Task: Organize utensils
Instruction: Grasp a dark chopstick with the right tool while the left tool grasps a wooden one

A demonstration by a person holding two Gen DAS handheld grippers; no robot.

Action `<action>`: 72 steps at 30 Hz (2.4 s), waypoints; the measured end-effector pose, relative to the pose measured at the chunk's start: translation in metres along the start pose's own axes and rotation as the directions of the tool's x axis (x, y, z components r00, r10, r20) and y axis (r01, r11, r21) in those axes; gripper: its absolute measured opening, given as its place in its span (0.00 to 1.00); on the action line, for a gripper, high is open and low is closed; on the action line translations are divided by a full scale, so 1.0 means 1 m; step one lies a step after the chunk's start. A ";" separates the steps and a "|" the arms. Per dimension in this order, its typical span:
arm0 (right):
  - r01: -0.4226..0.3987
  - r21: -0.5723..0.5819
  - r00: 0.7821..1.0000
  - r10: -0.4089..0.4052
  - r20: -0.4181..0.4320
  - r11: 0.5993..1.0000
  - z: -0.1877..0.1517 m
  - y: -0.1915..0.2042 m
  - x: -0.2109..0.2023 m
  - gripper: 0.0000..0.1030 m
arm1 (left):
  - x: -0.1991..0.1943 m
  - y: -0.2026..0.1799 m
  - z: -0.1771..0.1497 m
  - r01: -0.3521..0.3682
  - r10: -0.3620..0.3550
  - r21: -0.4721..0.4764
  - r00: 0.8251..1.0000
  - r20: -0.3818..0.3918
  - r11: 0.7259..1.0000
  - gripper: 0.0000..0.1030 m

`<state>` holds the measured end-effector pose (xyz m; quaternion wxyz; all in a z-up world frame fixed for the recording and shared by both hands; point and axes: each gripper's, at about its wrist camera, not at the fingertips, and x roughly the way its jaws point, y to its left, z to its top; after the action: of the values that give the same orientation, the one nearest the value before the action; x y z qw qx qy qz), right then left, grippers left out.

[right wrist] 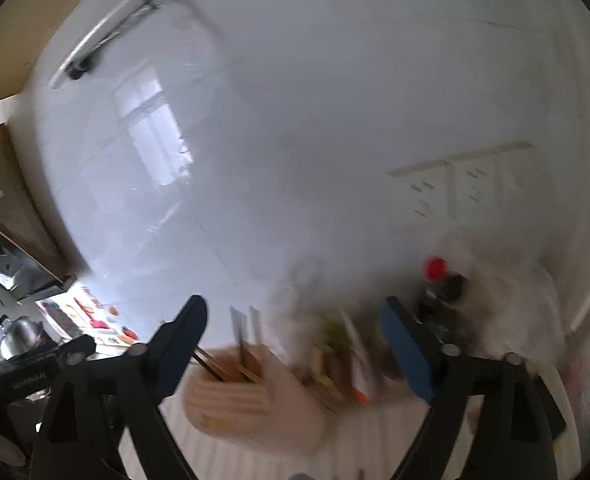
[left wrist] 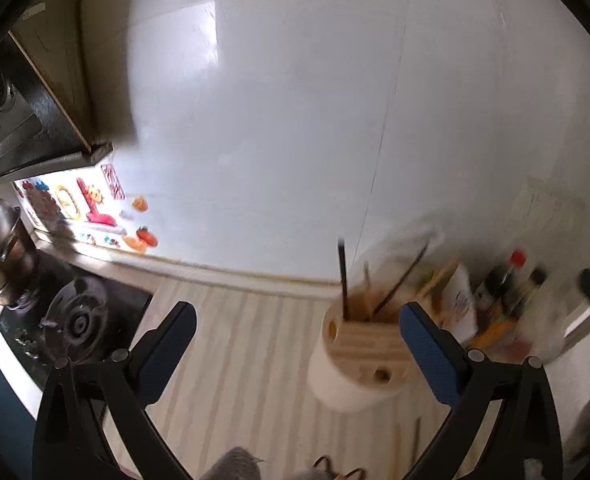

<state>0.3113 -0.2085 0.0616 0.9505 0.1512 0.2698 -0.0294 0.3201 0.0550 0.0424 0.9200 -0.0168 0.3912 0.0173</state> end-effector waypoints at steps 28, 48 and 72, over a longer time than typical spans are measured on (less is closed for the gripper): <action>0.168 -0.113 0.589 -0.192 -0.785 0.979 -0.257 -0.186 0.081 0.34 | 0.169 -0.155 -0.238 0.218 -0.041 0.205 0.772 -0.634 0.954 0.08; 0.166 -0.114 0.462 -0.180 -0.869 0.979 -0.295 -0.180 0.099 0.06 | 0.180 -0.033 -0.244 0.205 -0.141 -0.007 0.647 -0.749 0.979 0.07; 0.188 -0.159 0.397 -0.223 -0.890 0.969 -0.304 -0.143 0.141 0.06 | 0.161 -0.056 -0.267 0.201 -0.080 0.084 0.690 -0.719 0.976 0.06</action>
<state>0.2586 -0.2493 -0.2967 0.6489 0.0932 0.7530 -0.0559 0.2417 -0.0095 -0.2578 0.6943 0.0200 0.7135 -0.0919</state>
